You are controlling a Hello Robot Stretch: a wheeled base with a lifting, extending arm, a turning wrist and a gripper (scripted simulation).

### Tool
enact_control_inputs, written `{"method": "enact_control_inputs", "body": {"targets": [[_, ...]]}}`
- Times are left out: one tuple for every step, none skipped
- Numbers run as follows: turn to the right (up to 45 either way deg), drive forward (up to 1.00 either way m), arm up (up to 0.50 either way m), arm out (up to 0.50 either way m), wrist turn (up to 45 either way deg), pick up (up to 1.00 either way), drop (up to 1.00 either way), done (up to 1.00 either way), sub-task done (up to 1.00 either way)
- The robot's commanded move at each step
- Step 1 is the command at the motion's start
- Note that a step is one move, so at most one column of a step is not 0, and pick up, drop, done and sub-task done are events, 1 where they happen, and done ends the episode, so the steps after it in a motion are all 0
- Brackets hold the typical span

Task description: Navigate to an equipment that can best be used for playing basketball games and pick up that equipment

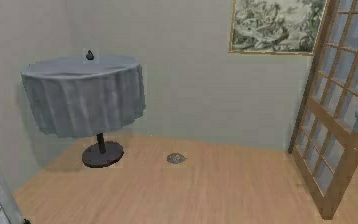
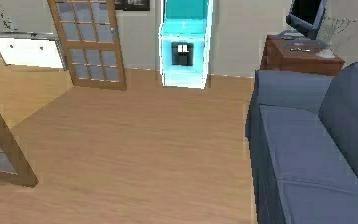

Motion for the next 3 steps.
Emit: {"method": "enact_control_inputs", "body": {"targets": [[9.0,0.0,0.0,0.0,0.0,0.0,0.0,0.0,0.0],[0.0,0.15,0.0,0.0,0.0,0.0,0.0,0.0,0.0],[-45.0,0.0,0.0,0.0,0.0,0.0,0.0,0.0,0.0]]}}
